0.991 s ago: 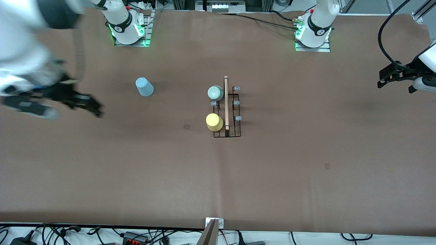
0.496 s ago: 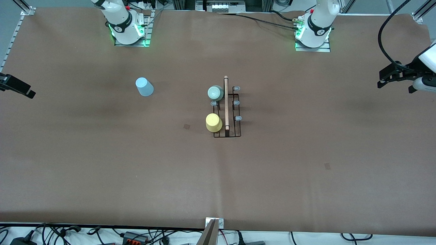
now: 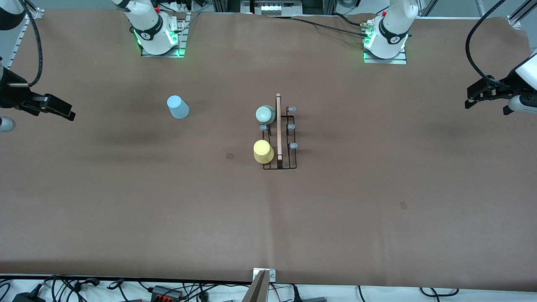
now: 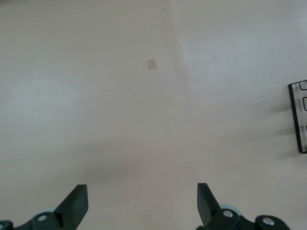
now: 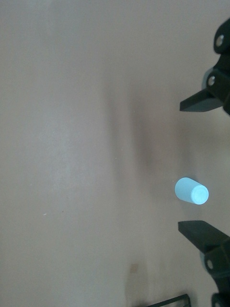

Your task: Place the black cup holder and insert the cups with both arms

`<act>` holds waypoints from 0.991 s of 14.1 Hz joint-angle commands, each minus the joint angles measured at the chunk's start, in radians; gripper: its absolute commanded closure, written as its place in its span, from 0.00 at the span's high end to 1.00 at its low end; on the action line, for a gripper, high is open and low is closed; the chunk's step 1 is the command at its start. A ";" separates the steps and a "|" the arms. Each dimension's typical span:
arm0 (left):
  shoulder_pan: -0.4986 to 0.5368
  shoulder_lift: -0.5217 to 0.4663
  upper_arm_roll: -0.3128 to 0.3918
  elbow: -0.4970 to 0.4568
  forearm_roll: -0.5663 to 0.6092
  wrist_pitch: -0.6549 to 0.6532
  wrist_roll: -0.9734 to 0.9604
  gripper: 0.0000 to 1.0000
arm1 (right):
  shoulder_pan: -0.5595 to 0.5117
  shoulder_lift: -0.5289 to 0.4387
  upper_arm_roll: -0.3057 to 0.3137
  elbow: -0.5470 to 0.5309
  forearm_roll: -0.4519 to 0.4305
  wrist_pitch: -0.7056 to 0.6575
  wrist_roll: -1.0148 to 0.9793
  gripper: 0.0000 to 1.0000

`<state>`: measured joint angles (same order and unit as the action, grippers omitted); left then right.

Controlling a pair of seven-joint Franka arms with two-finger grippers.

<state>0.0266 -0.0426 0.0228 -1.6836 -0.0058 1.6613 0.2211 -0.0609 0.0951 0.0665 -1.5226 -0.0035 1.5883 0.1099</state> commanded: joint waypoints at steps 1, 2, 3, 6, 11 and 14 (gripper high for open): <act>0.004 0.013 -0.003 0.030 0.006 -0.023 0.017 1.00 | 0.010 -0.026 -0.004 -0.022 0.005 -0.008 -0.042 1.00; 0.004 0.013 -0.003 0.030 0.006 -0.023 0.017 1.00 | 0.010 -0.029 -0.002 -0.024 -0.006 -0.008 -0.050 1.00; 0.004 0.013 -0.003 0.030 0.006 -0.023 0.017 1.00 | 0.009 -0.029 -0.001 -0.024 -0.010 -0.010 -0.064 1.00; 0.004 0.013 -0.003 0.030 0.006 -0.023 0.017 1.00 | 0.003 -0.028 -0.002 -0.024 -0.010 -0.008 -0.065 1.00; 0.006 0.013 -0.003 0.028 0.006 -0.023 0.017 1.00 | 0.004 -0.021 -0.002 -0.022 0.020 -0.008 0.006 1.00; 0.006 0.012 -0.001 0.030 0.006 -0.023 0.017 1.00 | 0.006 -0.020 -0.001 -0.022 0.019 -0.008 0.051 1.00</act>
<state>0.0266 -0.0425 0.0228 -1.6836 -0.0058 1.6612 0.2211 -0.0559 0.0918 0.0647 -1.5305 0.0011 1.5837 0.1355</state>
